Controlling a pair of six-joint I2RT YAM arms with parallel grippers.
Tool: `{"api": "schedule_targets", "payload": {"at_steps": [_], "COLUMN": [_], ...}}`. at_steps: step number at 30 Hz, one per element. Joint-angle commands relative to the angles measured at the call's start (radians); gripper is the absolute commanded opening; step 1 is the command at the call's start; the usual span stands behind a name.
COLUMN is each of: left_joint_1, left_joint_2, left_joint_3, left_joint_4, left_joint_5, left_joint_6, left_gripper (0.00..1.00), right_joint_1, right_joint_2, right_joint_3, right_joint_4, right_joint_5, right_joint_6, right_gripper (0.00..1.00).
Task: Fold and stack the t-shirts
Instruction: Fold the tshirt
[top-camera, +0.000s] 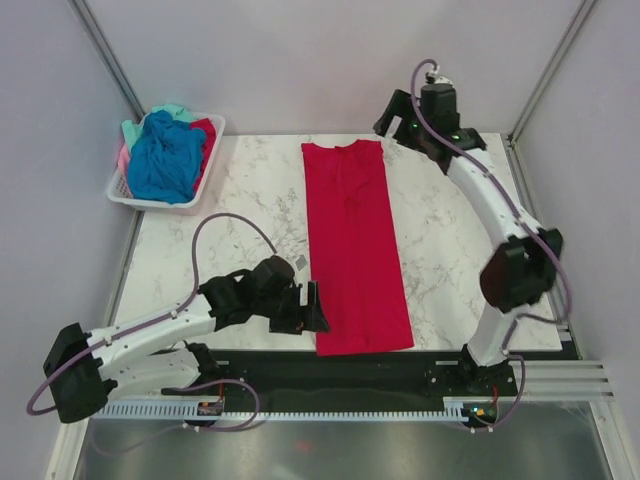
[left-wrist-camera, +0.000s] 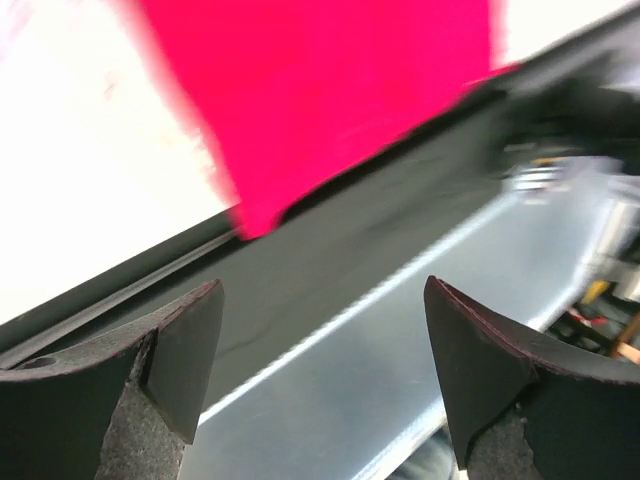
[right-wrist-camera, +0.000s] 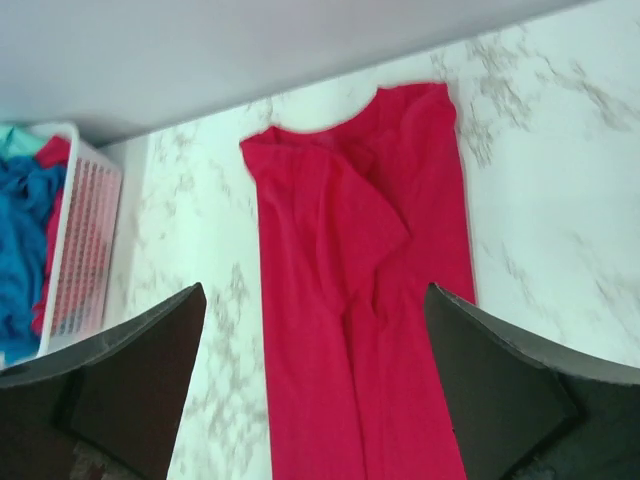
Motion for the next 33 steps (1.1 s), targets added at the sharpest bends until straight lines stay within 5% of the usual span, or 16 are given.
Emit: {"api": "schedule_targets", "payload": {"at_steps": [1,4,10,21,30,33], "left_joint_1": [-0.040,-0.050,-0.076,-0.129,-0.129,-0.129], "left_joint_2": [-0.003,-0.003,0.069,0.229,0.307,0.302], "left_joint_3": [-0.115,-0.231,-0.313,-0.322,-0.268,-0.258], "left_joint_4": [0.031,0.132,0.276,0.463,0.518,0.520], "left_joint_5": [-0.084,-0.083,-0.076,-0.113,-0.153,-0.161], "left_joint_6": [-0.104,-0.143,-0.192,-0.244,-0.221,-0.207], "left_gripper": [0.88,0.82,0.77,0.68,0.35,0.15], "right_joint_1": [0.008,0.013,0.051,0.119,0.175,0.192], "right_joint_2": [-0.281,-0.539,-0.892,-1.089,-1.101,-1.092], "right_joint_3": [-0.293,-0.714,-1.074,-1.308,-1.411,-1.423], "right_joint_4": [-0.102,-0.104,-0.116,-0.099,-0.050,-0.036], "right_joint_5": [0.046,0.086,0.030,0.016,0.020,0.019], "right_joint_6": [-0.001,0.039,0.137,0.238,0.275,0.287], "right_gripper": [0.98,0.98,0.97,0.97,0.96,0.96]}}
